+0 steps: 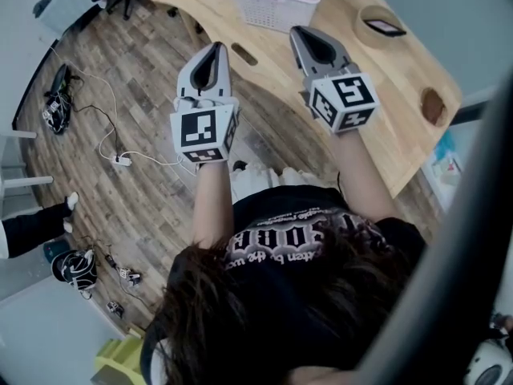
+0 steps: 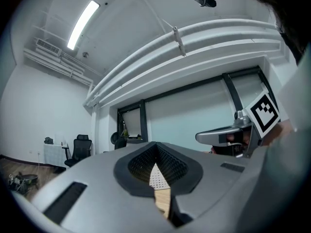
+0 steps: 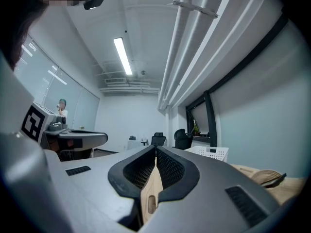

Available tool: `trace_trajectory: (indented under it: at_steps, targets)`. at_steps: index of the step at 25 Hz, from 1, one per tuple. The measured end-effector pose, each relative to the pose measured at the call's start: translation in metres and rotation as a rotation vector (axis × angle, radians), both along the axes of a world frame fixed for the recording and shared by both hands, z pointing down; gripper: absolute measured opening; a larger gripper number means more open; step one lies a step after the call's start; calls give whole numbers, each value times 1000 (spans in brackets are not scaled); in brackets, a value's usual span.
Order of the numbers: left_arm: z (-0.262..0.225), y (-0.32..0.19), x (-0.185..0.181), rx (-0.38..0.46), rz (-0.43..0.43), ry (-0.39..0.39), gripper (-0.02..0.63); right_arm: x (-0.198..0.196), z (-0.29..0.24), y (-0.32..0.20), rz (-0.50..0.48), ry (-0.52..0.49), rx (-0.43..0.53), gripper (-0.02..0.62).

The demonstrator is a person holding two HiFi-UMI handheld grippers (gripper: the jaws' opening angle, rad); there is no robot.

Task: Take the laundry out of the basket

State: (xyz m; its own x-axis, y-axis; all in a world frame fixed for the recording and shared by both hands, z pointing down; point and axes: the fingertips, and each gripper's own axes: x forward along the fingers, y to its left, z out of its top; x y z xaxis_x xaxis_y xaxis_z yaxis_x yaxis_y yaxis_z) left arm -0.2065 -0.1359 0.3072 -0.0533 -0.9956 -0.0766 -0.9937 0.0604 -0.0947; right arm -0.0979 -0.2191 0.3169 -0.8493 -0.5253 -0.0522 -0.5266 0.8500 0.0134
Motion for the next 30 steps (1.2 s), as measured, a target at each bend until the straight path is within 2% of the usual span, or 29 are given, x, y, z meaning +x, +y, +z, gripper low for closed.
trace_trajectory:
  at_steps: [7, 13, 22, 24, 28, 30]
  targets:
    - [1, -42, -30, 8, 49, 12, 2, -26, -4, -38, 46, 5, 10, 31]
    - [1, -85, -66, -33, 89, 17, 2, -58, -3, -79, 102, 7, -2, 31]
    - [-9, -138, -126, -36, 174, 25, 2, -108, -20, -126, 191, 12, 5, 31]
    - [-10, -148, -136, -43, 194, 17, 2, -115, -23, -136, 217, 9, 11, 31]
    - [-7, -168, -148, 3, 247, -2, 2, -120, -21, -150, 268, 4, 25, 31]
    - [-8, -179, -154, -13, 261, -1, 2, -124, -23, -159, 288, 6, 32, 31]
